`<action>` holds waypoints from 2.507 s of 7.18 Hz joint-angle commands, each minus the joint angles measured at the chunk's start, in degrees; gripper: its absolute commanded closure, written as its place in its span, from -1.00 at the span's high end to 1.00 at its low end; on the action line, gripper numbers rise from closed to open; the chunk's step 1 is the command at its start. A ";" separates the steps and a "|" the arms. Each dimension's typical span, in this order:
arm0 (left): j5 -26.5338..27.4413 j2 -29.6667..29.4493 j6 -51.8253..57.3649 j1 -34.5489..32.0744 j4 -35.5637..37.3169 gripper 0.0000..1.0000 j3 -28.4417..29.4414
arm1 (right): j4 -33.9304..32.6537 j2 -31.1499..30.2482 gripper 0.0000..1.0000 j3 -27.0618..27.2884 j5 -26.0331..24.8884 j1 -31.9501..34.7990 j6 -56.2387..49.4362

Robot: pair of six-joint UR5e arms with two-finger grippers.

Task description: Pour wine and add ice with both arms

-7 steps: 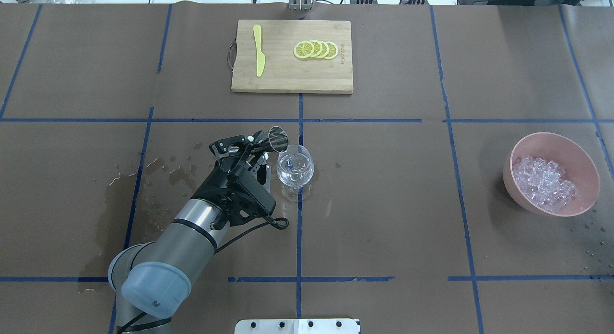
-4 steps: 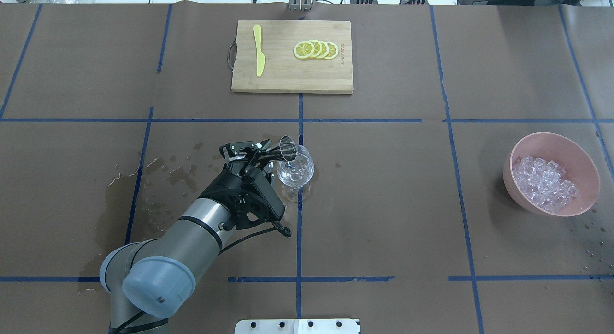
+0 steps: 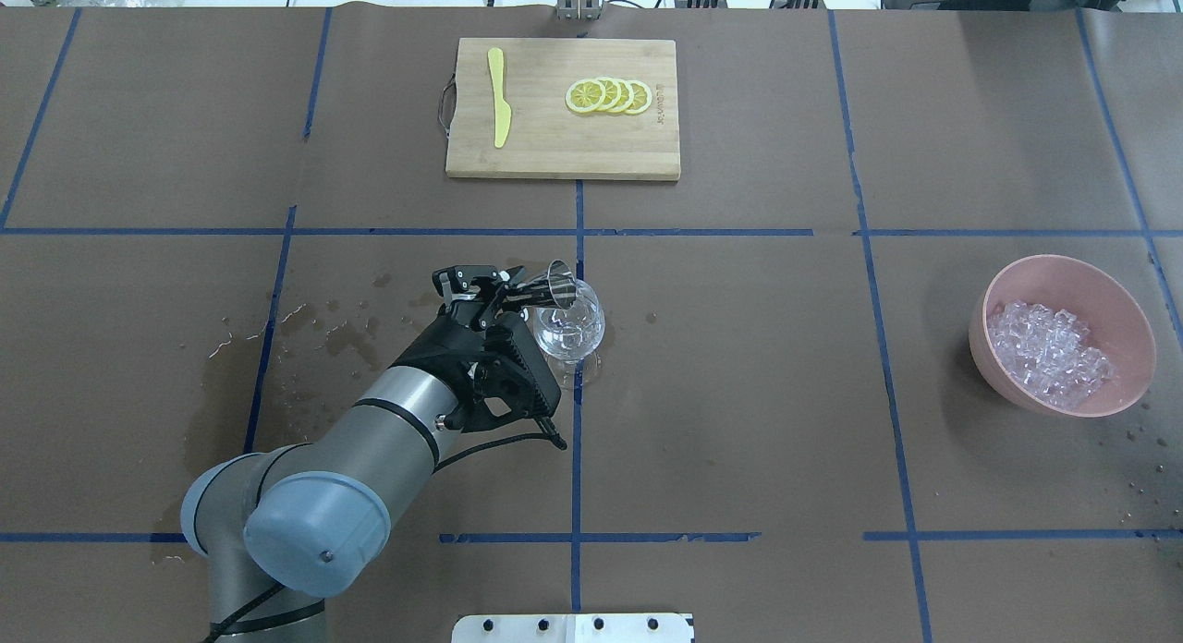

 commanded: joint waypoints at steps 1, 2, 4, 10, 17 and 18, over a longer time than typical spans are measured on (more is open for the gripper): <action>-1.04 -0.06 1.83 -0.85 1.01 -1.00 -0.21 | 0.00 0.00 1.00 0.04 0.00 0.00 0.00; -2.17 -0.06 1.83 -1.19 4.50 -1.00 -1.95 | 0.09 0.00 1.00 0.04 0.00 0.00 0.00; -2.98 -0.41 2.01 -1.72 8.48 -1.00 -3.11 | 0.00 0.00 1.00 0.04 0.00 0.00 0.00; -7.90 -2.95 4.38 -3.57 17.97 -1.00 -4.69 | 0.00 0.00 1.00 -0.05 0.00 0.00 0.00; -8.43 -4.27 9.48 -4.27 22.02 -1.00 -4.78 | 0.09 0.00 1.00 0.12 0.09 0.00 0.96; -8.43 -4.45 11.83 -4.27 22.11 -1.00 -4.78 | 0.09 0.00 1.00 0.30 0.09 0.00 1.06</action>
